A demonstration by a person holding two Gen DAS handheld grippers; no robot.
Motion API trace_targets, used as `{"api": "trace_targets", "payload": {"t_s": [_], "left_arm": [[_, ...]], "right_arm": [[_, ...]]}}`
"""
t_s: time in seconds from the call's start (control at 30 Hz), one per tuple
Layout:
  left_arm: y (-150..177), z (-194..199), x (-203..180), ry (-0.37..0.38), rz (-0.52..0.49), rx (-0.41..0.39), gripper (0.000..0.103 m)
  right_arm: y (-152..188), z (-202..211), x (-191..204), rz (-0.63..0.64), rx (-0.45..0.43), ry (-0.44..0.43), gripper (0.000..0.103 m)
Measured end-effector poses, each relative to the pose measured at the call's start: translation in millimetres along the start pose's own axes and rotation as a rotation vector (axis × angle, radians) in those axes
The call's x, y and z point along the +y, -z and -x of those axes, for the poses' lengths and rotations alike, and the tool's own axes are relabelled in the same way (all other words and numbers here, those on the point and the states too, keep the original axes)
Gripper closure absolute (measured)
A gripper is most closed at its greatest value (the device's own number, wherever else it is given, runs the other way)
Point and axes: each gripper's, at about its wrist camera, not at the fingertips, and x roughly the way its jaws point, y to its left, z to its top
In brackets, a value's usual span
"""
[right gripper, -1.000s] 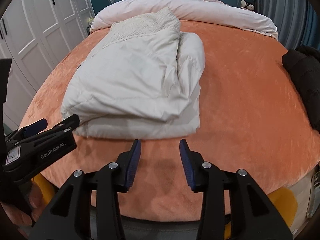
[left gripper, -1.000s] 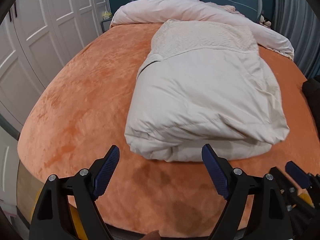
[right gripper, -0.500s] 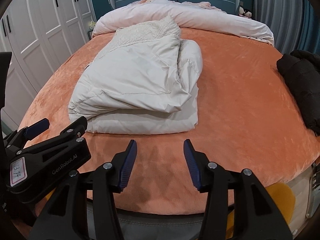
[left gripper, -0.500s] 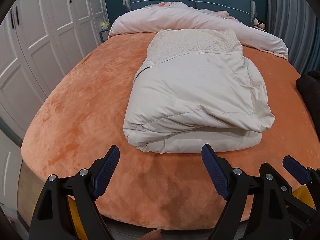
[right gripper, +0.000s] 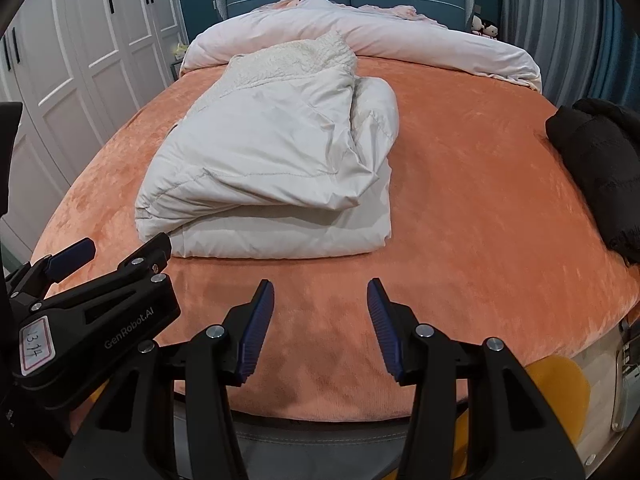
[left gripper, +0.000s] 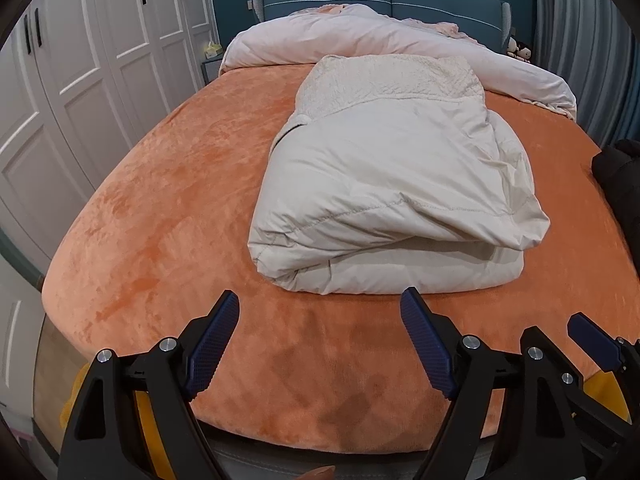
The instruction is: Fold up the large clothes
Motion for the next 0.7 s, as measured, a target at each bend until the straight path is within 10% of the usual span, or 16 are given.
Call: {"api": "trace_targets", "payload": {"t_s": [0.7], "left_arm": [[12,-14,4,0.001,-0.005,0.010,0.026]], "right_arm": [[10,-12,2,0.007,0.022,0.027,0.057]]}}
